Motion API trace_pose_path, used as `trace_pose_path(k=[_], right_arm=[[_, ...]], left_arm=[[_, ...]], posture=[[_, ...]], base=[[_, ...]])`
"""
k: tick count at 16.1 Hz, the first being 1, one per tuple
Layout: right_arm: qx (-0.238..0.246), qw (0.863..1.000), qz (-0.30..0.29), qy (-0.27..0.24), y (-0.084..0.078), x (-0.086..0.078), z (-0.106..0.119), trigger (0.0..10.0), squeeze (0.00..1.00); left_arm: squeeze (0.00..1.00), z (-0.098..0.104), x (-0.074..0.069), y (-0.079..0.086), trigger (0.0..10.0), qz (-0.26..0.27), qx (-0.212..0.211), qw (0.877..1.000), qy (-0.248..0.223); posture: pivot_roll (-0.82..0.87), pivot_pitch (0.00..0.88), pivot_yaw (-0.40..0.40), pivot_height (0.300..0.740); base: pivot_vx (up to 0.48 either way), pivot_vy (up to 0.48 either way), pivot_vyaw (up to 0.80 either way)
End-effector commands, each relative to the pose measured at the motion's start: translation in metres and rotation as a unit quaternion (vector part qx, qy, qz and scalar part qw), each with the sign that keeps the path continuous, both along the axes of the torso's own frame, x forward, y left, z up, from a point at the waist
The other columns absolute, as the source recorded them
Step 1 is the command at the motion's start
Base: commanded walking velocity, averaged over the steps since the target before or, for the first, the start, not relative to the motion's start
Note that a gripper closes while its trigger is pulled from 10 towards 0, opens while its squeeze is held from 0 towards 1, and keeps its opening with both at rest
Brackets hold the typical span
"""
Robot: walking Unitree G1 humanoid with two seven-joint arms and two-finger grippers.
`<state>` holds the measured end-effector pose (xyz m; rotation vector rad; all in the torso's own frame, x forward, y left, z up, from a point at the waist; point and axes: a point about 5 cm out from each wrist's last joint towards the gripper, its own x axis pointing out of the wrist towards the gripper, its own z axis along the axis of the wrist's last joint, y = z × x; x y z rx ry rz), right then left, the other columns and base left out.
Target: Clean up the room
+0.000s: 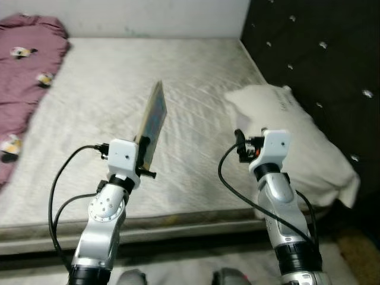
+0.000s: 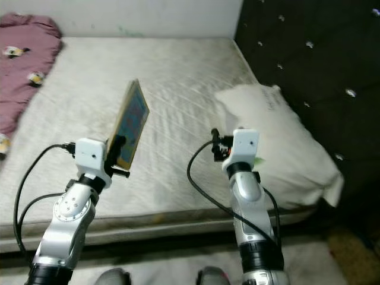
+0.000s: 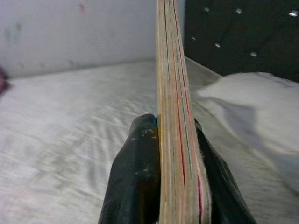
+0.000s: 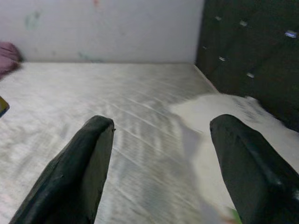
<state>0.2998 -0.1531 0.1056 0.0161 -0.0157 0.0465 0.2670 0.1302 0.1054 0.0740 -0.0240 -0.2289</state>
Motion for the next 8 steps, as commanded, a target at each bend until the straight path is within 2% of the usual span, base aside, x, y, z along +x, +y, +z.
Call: trace_pose_path(k=[1, 7, 8], right_arm=[[-0.004, 1.0, -0.013, 0.002, -0.0072, 0.0002, -0.0003, 10.0, 0.0], [-0.002, 1.0, -0.011, -0.004, -0.0058, 0.0042, 0.0022, 10.0, 0.0], [-0.002, 1.0, -0.012, -0.005, -0.0064, 0.0053, 0.0031, 10.0, 0.0]], left_arm=[[0.0, 0.0112, 0.0023, -0.0078, 10.0, -0.013, -0.005, 0.999, -0.029], [0.0, 0.0141, 0.0038, -0.0058, 10.0, -0.024, -0.021, 0.999, -0.035], [0.0, 0.015, 0.0042, -0.0064, 10.0, -0.028, -0.021, 0.999, -0.038]], posture=[[-0.01, 0.0, -0.019, 0.74], [-0.01, 0.0, -0.012, 0.74], [-0.01, 0.0, -0.009, 0.74]], base=[[0.0, 0.0, 0.0], [0.0, 0.0, 0.0], [0.304, 0.0, 0.0]])
